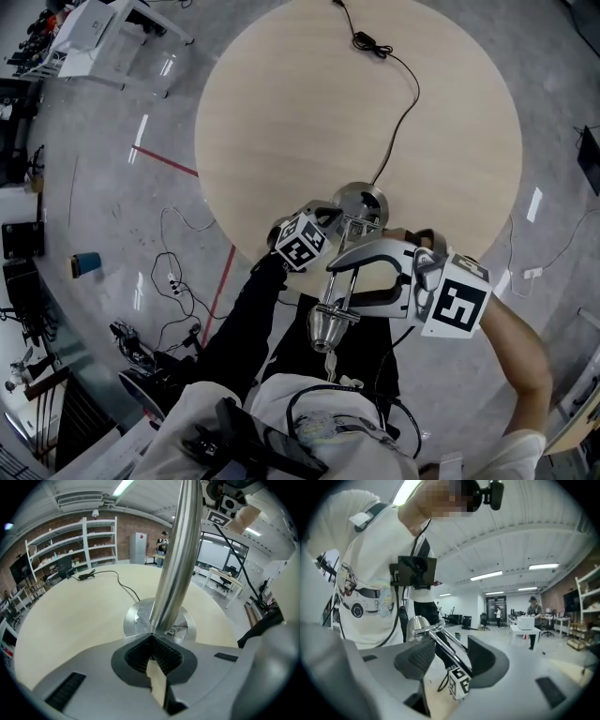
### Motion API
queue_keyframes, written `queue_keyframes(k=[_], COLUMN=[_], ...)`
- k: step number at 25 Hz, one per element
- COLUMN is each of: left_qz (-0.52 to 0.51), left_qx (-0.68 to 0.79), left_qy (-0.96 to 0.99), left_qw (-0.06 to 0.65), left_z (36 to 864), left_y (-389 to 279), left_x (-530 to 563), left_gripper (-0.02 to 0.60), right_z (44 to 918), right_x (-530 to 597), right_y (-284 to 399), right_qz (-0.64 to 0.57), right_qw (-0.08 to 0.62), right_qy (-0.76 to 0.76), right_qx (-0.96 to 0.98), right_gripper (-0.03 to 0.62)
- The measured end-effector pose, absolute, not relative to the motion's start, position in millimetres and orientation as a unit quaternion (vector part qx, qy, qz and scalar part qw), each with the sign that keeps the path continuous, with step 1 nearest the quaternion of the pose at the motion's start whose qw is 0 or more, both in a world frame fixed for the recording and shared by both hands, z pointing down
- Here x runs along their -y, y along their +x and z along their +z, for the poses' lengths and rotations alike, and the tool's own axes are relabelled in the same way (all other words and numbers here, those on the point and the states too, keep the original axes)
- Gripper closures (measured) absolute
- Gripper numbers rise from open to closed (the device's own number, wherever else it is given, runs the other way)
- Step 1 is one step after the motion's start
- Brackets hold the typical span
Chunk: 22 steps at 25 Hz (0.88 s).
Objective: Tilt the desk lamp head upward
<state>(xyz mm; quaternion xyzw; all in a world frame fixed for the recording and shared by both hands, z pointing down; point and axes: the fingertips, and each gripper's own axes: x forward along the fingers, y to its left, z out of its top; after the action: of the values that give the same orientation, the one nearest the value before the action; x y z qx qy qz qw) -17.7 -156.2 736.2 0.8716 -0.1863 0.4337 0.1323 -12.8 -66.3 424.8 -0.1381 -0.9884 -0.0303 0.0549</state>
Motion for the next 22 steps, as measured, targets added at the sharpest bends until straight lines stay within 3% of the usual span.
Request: queue_keyframes(k=[7, 22], left_qz=[0.430, 0.423], left_qx=[0.186, 0.186], left_qy=[0.873, 0.875], left_qw=[0.137, 0.141], left_z=[731.8, 735.2], left_y=[-14.2, -17.4], left_x=[158.6, 157.0], left_gripper=[0.579, 0.580], right_z=[404.8, 401.4], right_x=[106.0, 114.8], right_y=[3.1, 1.9], right_qz=[0.132, 0.182], right_qw=[-0.018, -0.049], right_qy=[-0.099, -0.098], right_qx=[0.986, 0.977], right_gripper=[0.396, 0.395])
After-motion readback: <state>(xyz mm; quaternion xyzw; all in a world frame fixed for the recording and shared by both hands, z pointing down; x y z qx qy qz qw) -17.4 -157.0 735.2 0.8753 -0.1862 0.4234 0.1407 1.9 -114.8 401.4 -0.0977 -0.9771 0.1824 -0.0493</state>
